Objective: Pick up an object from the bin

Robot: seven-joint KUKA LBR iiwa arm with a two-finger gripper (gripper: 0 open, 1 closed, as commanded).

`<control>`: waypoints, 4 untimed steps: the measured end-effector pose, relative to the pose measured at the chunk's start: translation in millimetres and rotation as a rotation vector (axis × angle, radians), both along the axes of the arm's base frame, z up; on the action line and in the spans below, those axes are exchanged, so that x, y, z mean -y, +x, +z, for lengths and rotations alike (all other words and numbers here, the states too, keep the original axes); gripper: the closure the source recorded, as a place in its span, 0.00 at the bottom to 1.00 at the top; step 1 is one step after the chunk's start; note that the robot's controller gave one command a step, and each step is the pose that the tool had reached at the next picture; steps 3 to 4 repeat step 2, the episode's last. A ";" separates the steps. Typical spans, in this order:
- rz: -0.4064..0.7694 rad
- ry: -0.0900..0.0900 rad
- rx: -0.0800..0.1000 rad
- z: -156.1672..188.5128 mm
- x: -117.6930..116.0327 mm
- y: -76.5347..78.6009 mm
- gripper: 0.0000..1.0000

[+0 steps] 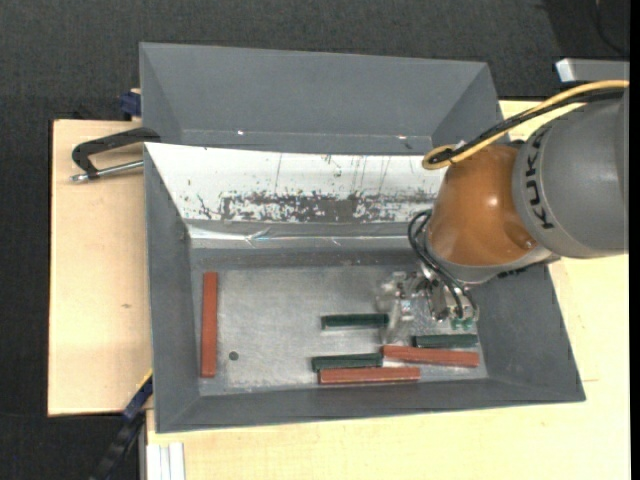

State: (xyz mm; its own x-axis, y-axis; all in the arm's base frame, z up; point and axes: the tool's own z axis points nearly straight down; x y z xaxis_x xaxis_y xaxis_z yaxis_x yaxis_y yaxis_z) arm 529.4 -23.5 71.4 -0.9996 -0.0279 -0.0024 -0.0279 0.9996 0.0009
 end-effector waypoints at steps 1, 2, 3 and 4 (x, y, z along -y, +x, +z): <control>0.000 0.000 0.000 0.0 0.0 0.0 1.00; 0.053 -0.001 0.003 153.0 -4.3 -11.8 1.00; 0.053 -0.001 0.003 153.0 -4.3 -11.8 1.00; 0.053 -0.001 0.003 153.0 -4.3 -11.8 1.00</control>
Offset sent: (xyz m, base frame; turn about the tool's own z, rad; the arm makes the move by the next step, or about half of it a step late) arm -0.0134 0.0035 0.1516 -0.0532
